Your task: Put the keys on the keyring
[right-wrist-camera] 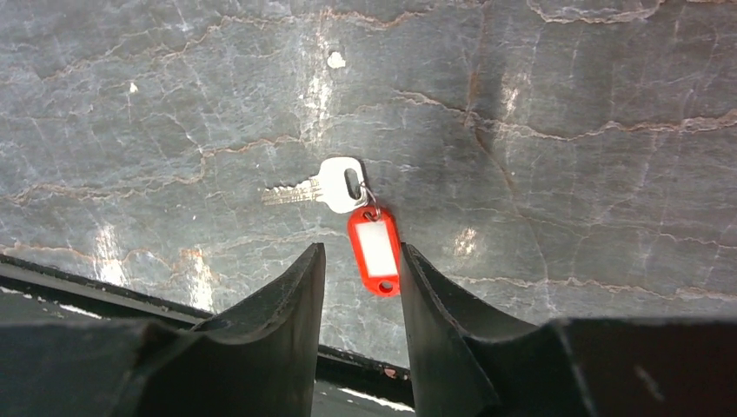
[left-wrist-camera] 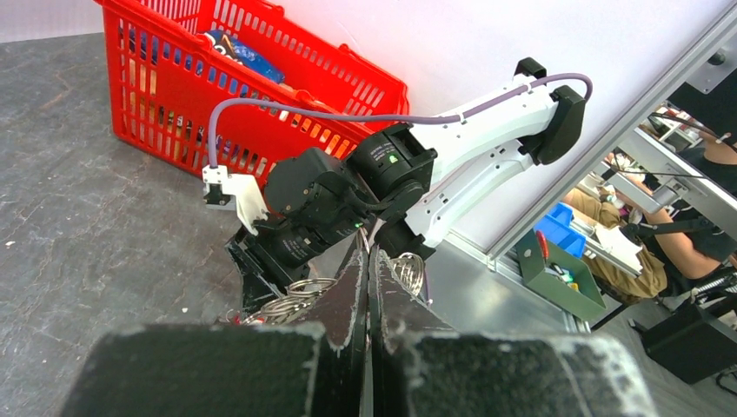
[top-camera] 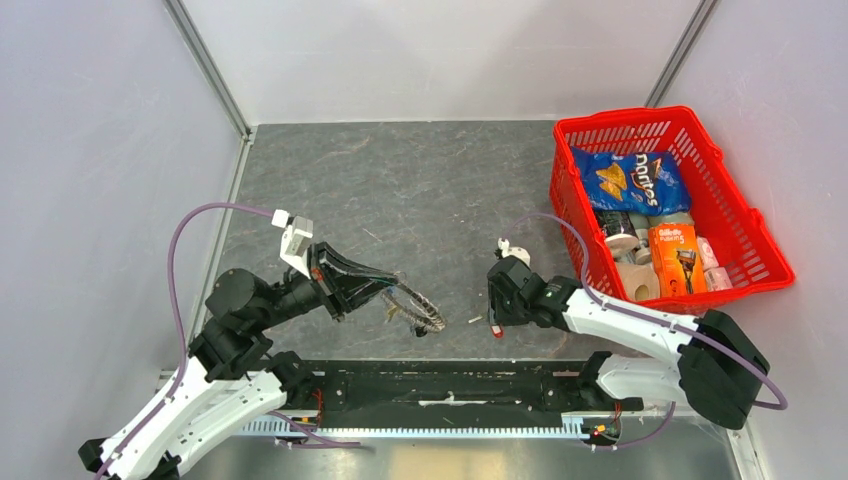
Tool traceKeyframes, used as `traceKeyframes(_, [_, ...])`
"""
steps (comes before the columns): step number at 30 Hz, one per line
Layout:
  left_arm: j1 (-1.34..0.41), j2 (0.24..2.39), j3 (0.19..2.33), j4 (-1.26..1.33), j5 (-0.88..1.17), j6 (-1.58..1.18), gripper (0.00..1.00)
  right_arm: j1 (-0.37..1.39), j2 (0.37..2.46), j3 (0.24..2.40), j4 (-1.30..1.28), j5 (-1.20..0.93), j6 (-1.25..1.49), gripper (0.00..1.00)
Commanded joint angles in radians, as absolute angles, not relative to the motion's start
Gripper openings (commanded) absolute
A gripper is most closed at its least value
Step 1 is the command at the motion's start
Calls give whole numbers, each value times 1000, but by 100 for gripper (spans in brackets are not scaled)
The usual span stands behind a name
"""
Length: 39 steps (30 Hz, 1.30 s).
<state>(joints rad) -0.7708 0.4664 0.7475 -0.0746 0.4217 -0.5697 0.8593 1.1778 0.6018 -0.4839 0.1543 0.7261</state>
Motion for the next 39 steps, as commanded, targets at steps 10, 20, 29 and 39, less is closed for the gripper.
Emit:
traceKeyframes(10, [-772, 487, 759, -3, 439, -537, 2, 815, 1212, 525, -312, 155, 755, 33])
traceKeyframes(20, [-773, 492, 762, -5, 435, -536, 2, 804, 1249, 520, -255, 130, 744, 24])
traceKeyframes(29, [-773, 494, 762, -6, 434, -535, 2, 802, 1228, 515, -271, 135, 738, 1])
traceKeyframes(39, [-773, 482, 762, -6, 436, -547, 2, 802, 1143, 556, -341, 109, 695, 0])
